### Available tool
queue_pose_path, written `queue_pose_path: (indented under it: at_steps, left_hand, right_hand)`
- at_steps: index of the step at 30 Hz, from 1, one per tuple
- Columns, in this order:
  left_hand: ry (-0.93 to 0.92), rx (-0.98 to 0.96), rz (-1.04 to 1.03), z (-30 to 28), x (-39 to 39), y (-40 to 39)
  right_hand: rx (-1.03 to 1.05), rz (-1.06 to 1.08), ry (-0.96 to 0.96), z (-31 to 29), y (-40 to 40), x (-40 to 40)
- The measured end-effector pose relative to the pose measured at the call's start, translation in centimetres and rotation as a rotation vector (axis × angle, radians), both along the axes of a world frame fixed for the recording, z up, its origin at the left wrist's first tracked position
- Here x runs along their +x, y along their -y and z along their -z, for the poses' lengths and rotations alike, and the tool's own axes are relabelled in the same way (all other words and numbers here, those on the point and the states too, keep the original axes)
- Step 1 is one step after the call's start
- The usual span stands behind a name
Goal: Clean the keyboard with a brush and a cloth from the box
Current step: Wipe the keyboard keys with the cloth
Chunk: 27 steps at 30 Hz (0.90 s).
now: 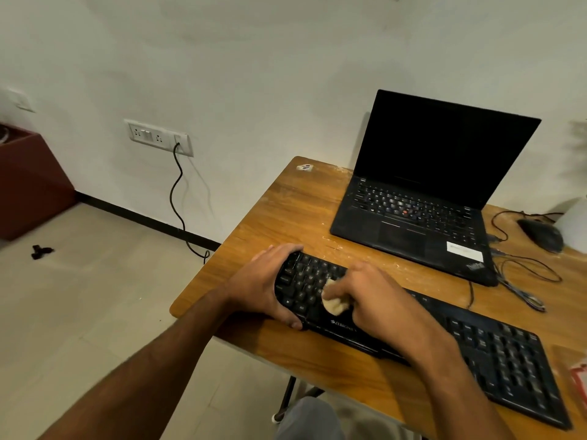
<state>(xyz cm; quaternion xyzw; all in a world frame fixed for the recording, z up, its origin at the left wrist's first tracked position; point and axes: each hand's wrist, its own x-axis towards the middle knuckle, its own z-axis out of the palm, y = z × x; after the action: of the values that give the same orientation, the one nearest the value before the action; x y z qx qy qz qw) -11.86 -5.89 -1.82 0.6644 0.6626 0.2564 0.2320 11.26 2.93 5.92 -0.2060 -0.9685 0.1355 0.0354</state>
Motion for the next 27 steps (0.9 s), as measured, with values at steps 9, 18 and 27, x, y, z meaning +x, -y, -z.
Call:
queue_pose_path:
  at_steps: [9, 18, 27]
  left_hand:
    - [-0.018, 0.000, -0.003, -0.2, 0.1, 0.1]
    - [-0.048, 0.026, -0.006, 0.3, -0.2, -0.1]
    - [-0.001, 0.017, -0.002, 0.6, -0.3, -0.2]
  right_hand:
    - [-0.058, -0.019, -0.021, 1.8, 0.5, 0.4]
    - [-0.102, -0.170, -0.072, 2.8, 2.5, -1.3]
    - [-0.081, -0.063, -0.175, 2.0, 0.9, -0.7]
